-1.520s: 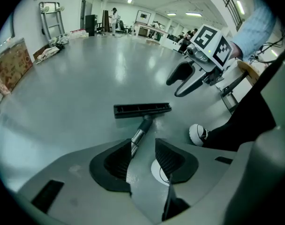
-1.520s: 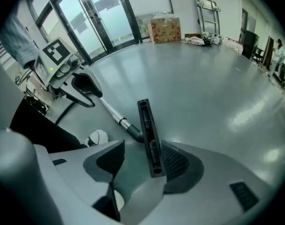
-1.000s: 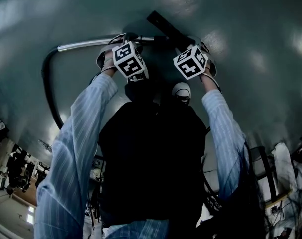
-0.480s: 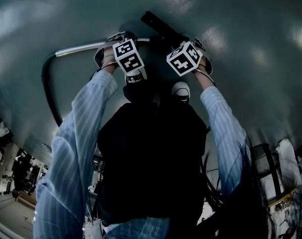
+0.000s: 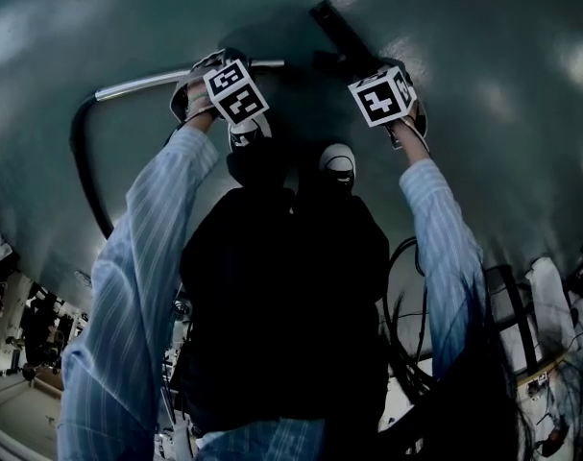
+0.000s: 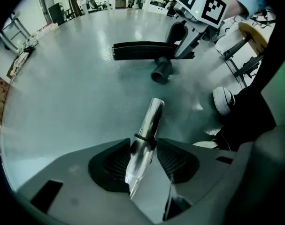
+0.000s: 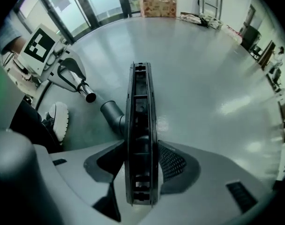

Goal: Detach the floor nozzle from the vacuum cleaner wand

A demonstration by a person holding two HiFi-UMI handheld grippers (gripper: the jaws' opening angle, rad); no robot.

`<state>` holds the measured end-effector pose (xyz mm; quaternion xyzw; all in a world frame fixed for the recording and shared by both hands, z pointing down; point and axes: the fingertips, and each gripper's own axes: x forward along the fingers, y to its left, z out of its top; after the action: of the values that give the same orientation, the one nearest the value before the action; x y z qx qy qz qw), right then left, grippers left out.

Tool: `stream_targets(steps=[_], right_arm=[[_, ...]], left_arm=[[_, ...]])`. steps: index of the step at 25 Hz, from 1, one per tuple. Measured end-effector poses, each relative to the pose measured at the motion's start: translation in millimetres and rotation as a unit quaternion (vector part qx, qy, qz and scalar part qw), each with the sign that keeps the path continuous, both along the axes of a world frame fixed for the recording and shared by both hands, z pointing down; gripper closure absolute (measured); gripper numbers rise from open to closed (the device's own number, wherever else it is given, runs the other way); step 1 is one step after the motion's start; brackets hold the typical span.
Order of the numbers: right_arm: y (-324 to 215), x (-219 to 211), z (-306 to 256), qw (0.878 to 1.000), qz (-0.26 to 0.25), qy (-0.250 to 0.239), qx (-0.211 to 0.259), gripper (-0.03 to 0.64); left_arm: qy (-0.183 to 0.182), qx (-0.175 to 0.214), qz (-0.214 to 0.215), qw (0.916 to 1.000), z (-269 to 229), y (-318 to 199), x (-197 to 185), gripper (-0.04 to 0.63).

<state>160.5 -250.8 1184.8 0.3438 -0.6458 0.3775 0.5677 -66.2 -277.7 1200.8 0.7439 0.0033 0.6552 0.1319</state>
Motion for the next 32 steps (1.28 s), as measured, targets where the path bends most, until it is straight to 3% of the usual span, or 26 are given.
stream_targets(steps=[4, 6, 9, 13, 19, 25, 32], right_arm=[[6, 35, -8, 1.0, 0.02, 0.011, 0.003, 0.391], [5, 33, -8, 0.999, 0.037, -0.003, 0.0, 0.391], [6, 31, -12, 0.995, 0.099, -0.013, -0.016, 0.391], [12, 24, -34, 0.984, 0.174, -0.032, -0.026, 0.39], [6, 5, -88, 0.982, 0.181, -0.052, -0.007, 0.39], [9, -13, -174, 0.964, 0.247, -0.094, -0.005, 0.391], [12, -36, -286, 0.936, 0.317, -0.152, 0.009, 0.391]], left_arm=[[0.0, 0.01, -0.011, 0.9999, -8, -2, 7, 0.442], [0.026, 0.03, -0.038, 0.9985, -22, -14, 6, 0.443], [0.075, 0.034, -0.097, 0.9919, -48, -24, 9, 0.443], [0.102, 0.038, -0.129, 0.9857, -80, -29, 13, 0.443], [0.125, 0.035, -0.186, 0.9738, -136, -33, 15, 0.443], [0.13, 0.023, -0.201, 0.9707, -221, 3, 14, 0.445], [0.145, 0.019, -0.261, 0.9544, -321, 26, 8, 0.445]])
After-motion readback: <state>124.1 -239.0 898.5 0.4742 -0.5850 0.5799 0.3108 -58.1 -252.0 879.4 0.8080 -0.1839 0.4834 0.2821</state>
